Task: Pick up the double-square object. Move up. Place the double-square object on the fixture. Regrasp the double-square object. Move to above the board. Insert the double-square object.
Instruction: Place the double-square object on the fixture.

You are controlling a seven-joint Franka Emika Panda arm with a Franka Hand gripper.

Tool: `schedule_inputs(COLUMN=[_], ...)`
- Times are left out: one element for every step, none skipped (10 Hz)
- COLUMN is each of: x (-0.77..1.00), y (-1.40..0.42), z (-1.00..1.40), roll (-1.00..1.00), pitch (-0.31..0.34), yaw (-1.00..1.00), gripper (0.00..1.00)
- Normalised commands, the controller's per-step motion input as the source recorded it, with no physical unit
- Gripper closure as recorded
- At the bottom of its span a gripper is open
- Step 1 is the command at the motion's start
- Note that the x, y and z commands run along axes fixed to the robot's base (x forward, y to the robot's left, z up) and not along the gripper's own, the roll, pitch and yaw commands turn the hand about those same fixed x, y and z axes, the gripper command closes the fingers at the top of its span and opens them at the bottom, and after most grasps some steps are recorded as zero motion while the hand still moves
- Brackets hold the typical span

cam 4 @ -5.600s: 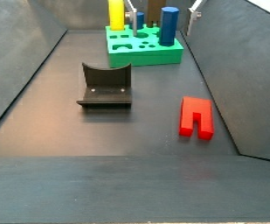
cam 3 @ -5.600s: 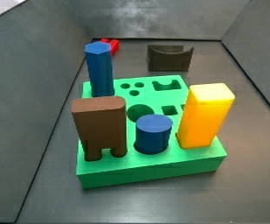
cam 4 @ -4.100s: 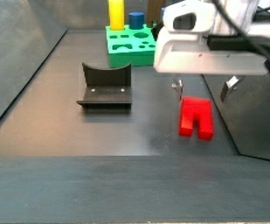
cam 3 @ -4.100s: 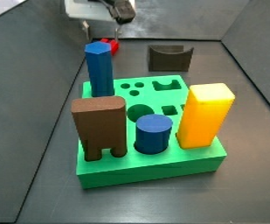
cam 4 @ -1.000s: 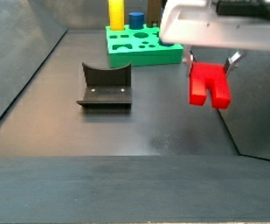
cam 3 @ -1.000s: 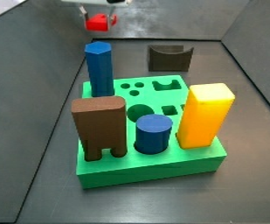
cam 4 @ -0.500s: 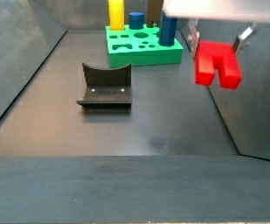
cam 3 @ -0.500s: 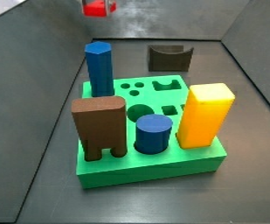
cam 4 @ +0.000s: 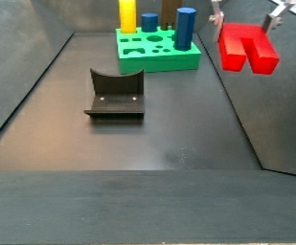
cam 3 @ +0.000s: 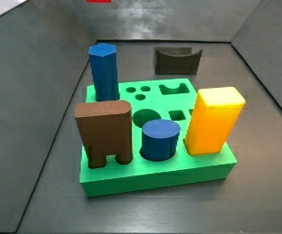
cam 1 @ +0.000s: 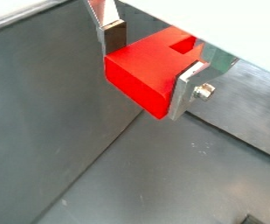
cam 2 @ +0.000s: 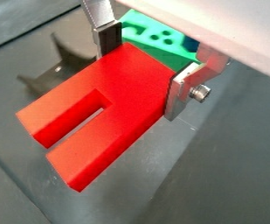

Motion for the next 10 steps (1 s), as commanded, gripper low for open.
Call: schedule_inputs(x=[1.00, 1.00, 1.00, 1.00, 1.00, 1.00, 1.00, 1.00, 1.00, 1.00], y=[-0.22, -0.20, -0.19, -0.18, -0.16, -0.15, -0.14, -0.13, -0.12, -0.11], z=[-0.13, -0.12, -0.11, -0.10, -0.10, -0.09, -0.09, -0.09, -0.08, -0.07], roll=[0.32, 0.23, 0.17, 0.14, 0.11, 0.09, 0.08, 0.06, 0.05, 0.04], pitch=[0.095, 0.060, 0.043, 0.033, 0.028, 0.030, 0.032, 0.037, 0.045, 0.051], yaw=[0.62, 0.41, 0.27, 0.17, 0.10, 0.07, 0.06, 0.05, 0.04, 0.04], gripper=[1.00, 1.00, 1.00, 1.00, 1.00, 1.00, 1.00, 1.00, 1.00, 1.00])
